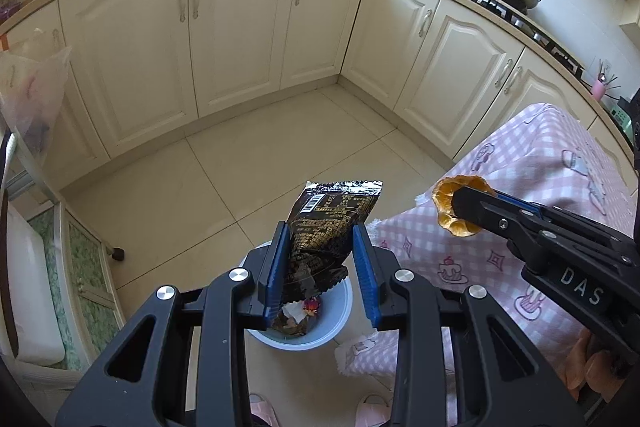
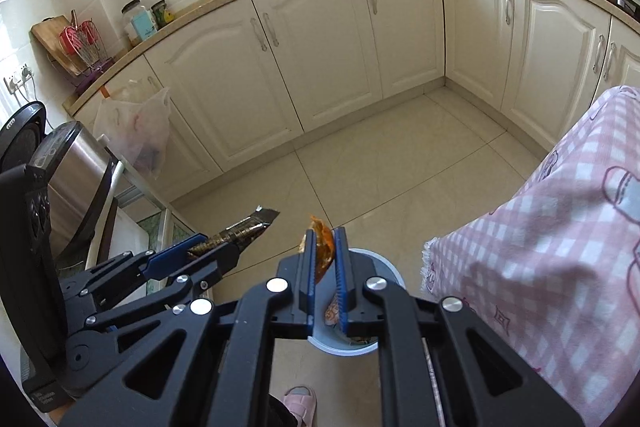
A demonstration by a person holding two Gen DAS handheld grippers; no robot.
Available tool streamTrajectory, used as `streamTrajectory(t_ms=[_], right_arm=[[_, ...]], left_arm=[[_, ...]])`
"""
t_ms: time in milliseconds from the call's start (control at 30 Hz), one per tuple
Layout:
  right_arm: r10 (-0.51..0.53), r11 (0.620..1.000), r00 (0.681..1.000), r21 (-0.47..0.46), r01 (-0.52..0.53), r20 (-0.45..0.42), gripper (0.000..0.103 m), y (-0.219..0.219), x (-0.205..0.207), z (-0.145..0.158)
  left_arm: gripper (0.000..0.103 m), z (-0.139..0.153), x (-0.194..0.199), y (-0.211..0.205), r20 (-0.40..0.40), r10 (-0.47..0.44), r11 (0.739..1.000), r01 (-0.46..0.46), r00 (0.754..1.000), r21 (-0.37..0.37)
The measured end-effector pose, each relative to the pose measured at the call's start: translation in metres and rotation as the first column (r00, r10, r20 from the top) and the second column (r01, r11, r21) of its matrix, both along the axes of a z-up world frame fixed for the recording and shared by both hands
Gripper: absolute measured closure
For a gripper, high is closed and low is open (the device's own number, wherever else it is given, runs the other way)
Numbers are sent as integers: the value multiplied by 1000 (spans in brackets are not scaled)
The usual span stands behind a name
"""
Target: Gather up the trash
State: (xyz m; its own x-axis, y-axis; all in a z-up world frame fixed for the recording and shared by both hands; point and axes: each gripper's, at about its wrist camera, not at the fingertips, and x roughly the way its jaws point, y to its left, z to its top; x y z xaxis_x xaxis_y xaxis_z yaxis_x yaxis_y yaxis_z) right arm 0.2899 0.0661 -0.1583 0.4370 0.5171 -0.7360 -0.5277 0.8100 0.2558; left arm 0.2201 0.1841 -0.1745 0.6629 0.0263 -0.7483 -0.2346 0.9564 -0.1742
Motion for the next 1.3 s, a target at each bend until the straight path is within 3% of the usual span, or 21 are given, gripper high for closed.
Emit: streamTrajectory(t_ms=[200, 300, 967, 1133, 1167, 1200, 1233, 1300], right_arm=[[-38, 999, 999, 20, 38, 21, 94, -5, 7, -6], [-42, 999, 999, 22, 42, 13, 94, -5, 10, -9], [-20, 1000, 1000, 17, 20, -22, 93, 13, 13, -22], [-28, 998, 999, 52, 29, -18, 93, 18, 17, -22], [-30, 997, 999, 75, 31, -19, 88, 17, 19, -22], [-36, 996, 999, 85, 38, -22, 73, 17, 21, -23], [-51, 995, 998, 88, 53, -22, 67, 16, 23, -24], [-58, 994, 998, 94, 59, -16, 65, 14, 24, -24]], left_arm=[[68, -3, 8, 5, 19, 17, 1000, -17, 1000, 2], [59, -1, 9, 5, 28, 27, 1000, -27, 999, 3], [58, -11, 2, 7, -6, 39, 999, -39, 999, 21], [55, -12, -1, 8, -6, 49, 999, -49, 999, 19], [53, -12, -2, 8, -5, 49, 999, -49, 999, 19], [52, -11, -2, 8, -5, 48, 999, -48, 999, 21], [50, -10, -3, 7, -4, 46, 999, -45, 999, 27], [47, -9, -4, 5, 1, 43, 999, -43, 999, 33]])
